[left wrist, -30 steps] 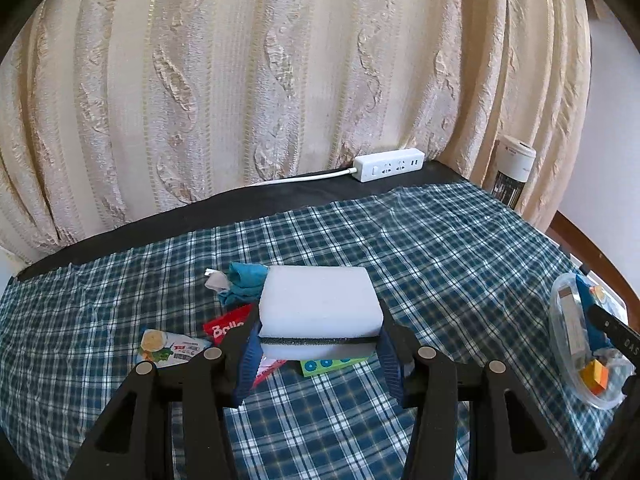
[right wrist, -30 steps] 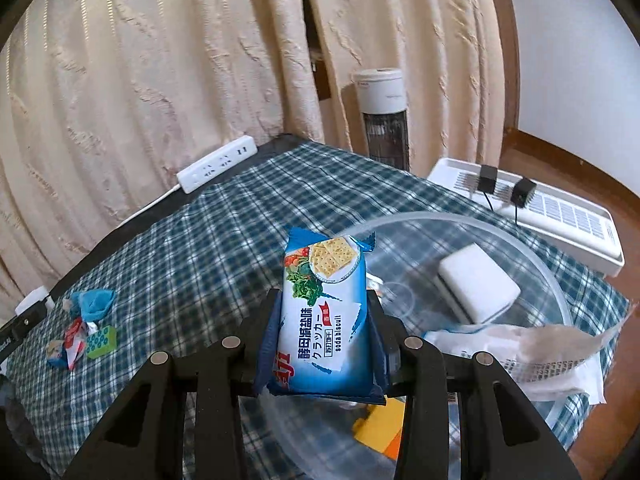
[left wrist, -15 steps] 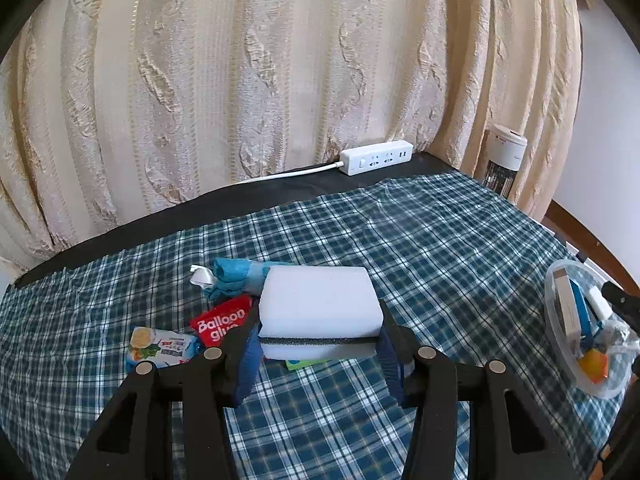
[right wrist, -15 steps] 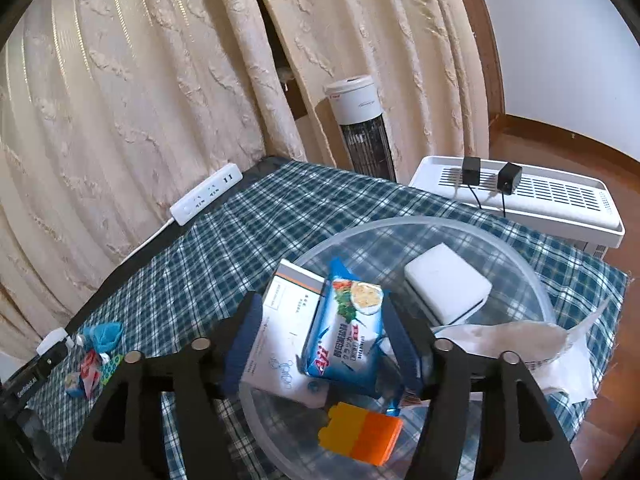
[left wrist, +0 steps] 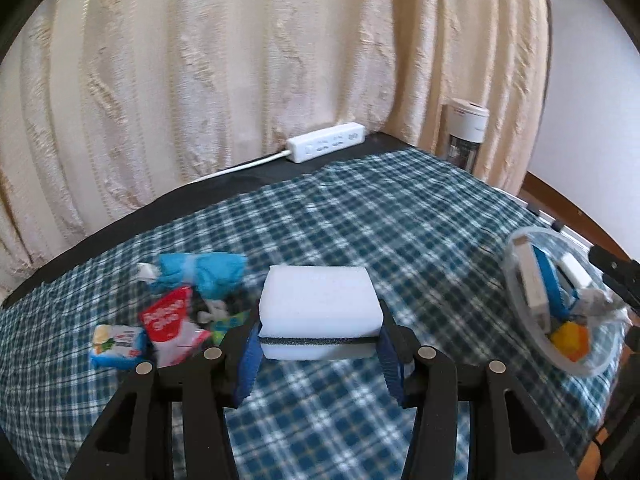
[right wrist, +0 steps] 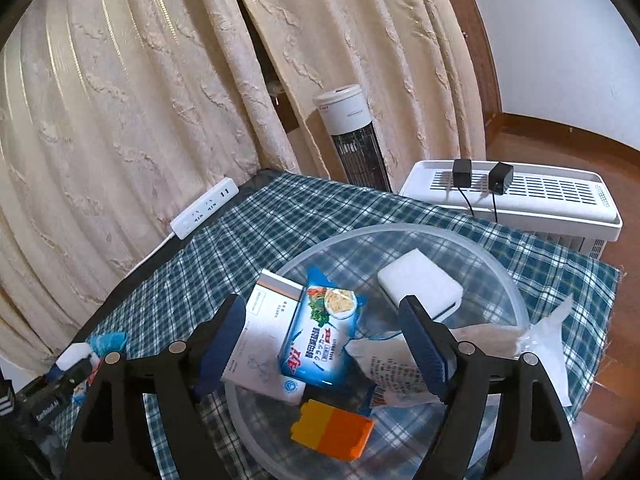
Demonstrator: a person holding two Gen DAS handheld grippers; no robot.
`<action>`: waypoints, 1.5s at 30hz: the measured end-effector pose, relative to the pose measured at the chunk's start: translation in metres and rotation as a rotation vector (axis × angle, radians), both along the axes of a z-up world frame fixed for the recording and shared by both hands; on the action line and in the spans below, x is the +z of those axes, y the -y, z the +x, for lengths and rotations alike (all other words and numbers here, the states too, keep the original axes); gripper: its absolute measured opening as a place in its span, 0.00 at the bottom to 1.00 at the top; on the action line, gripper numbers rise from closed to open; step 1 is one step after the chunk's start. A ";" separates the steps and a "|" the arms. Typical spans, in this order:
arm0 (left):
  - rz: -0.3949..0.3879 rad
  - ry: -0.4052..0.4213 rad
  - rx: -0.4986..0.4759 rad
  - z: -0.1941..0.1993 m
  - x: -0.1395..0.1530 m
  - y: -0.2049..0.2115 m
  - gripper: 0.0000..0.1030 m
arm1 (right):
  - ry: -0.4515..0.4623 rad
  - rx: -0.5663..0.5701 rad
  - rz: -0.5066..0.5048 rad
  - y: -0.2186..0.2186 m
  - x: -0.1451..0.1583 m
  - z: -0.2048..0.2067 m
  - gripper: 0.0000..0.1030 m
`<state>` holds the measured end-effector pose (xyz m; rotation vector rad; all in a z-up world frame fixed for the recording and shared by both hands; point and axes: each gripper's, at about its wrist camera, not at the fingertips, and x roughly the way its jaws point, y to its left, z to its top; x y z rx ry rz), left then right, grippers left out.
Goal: Organize objects
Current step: 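Lower the white-grey sponge into the bowl and open the left gripper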
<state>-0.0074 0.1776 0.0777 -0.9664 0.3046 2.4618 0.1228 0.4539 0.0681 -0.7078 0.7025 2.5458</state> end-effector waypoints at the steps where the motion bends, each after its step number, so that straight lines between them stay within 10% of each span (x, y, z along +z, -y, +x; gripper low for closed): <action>1: -0.002 0.002 -0.010 0.003 0.000 -0.005 0.52 | -0.003 0.001 0.000 -0.001 0.000 0.001 0.78; 32: 0.015 0.035 -0.438 0.084 -0.002 -0.175 0.52 | -0.146 0.036 0.007 -0.042 0.026 0.029 0.79; 37: 0.043 0.002 -0.461 0.088 -0.004 -0.179 0.93 | -0.147 0.033 0.008 -0.044 0.025 0.030 0.79; 45: 0.057 -0.014 -0.376 0.069 -0.005 -0.156 0.93 | -0.148 0.029 0.006 -0.046 0.024 0.030 0.79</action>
